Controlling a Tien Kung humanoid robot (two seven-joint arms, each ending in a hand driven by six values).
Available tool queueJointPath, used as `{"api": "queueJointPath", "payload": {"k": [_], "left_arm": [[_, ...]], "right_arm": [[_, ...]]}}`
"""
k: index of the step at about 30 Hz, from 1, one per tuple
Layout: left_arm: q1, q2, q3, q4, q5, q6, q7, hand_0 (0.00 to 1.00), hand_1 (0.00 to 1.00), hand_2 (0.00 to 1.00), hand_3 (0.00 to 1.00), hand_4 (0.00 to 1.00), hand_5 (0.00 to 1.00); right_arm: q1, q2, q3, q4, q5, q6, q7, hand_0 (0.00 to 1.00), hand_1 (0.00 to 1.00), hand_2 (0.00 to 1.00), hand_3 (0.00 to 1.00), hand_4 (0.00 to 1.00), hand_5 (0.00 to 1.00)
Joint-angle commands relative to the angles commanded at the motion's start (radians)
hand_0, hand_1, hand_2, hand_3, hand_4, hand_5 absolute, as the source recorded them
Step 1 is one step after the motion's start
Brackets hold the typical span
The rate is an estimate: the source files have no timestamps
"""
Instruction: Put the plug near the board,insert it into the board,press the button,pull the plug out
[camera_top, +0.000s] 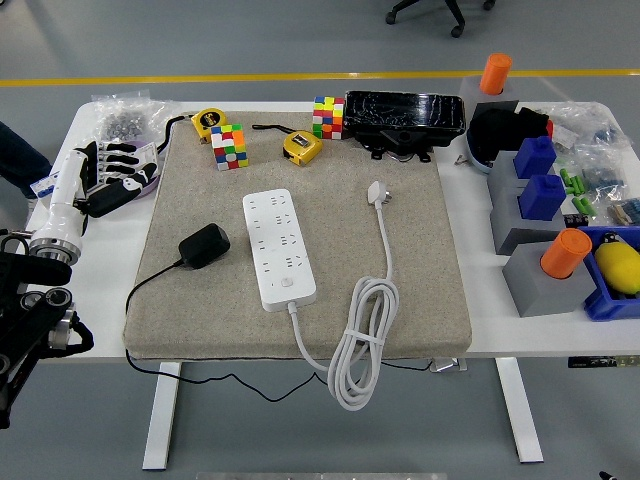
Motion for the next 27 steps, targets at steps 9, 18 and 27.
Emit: {"api": "queueJointPath", "payload": {"k": [9,18,27], "left_arm": [[0.015,0.004,-0.031,-0.015,0.005,-0.005,-0.001,0.393,0.487,0.535,0.563,0.774,0.197],[0.025,0.006,-0.061,-0.033,0.018,-0.016,0.011,0.403,0.484,0.535,0.565,0.765,0.195],[0.042,0.015,-0.06,-0.068,0.043,-0.02,0.02,0.408,0.483,0.536,0.565,0.764,0.194]], "right_arm": [[0.01,0.004,0.0,-0.001,0.001,0.0,-0.001,0.671,0.675,0.667,0.563,0.918,0.514],[0.017,0.008,-0.007,-0.01,0.005,-0.001,0.001,0.671,0.675,0.667,0.564,0.918,0.514],[0.019,0.009,-0.015,-0.011,0.006,-0.001,0.001,0.671,0.676,0.667,0.564,0.918,0.515]]}}
